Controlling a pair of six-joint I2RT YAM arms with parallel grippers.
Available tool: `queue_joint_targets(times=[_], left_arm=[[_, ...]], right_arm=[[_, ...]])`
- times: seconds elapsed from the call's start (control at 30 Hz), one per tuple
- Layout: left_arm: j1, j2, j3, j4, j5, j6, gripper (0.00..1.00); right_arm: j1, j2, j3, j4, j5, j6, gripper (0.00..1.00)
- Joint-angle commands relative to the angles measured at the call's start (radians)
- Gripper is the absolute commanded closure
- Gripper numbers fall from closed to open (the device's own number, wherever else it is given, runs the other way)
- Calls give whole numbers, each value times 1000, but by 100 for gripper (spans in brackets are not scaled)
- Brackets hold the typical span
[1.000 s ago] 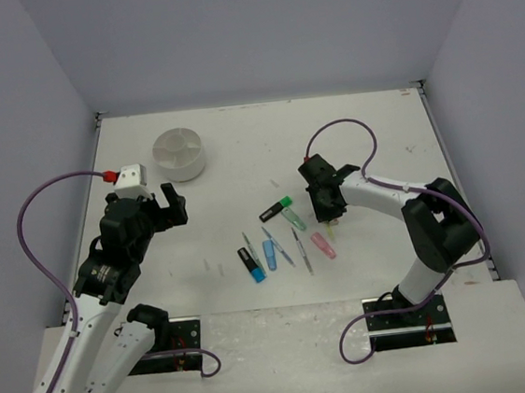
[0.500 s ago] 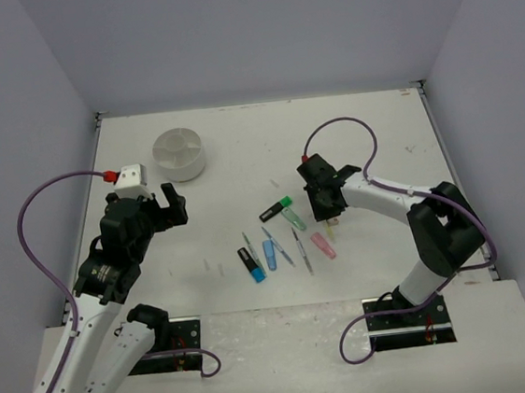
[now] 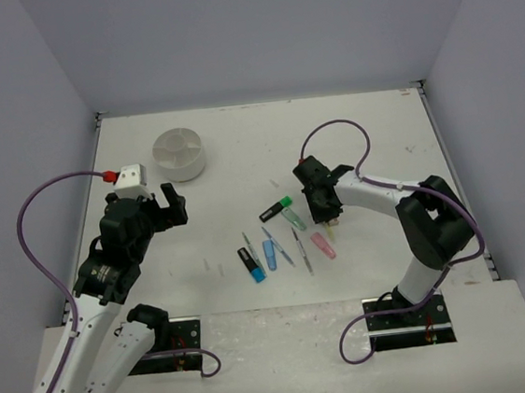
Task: Sort the stationery into containers
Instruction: Pick up the pen from the center of the board.
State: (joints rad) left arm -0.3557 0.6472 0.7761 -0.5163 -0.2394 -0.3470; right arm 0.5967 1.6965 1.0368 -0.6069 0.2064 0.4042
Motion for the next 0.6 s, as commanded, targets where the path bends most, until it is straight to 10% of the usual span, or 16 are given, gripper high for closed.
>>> queue_joint_targets(times=[0.0, 0.3, 0.57], left_arm=[[6, -9, 2, 35, 3, 29, 0], [6, -9, 3, 36, 1, 29, 0], [6, 97, 50, -14, -50, -69, 0]], right_arm=[[-19, 23, 46, -31, 33, 13, 76], [-28, 64, 48, -33, -17, -13, 78], [-31, 25, 44, -51, -25, -16, 100]])
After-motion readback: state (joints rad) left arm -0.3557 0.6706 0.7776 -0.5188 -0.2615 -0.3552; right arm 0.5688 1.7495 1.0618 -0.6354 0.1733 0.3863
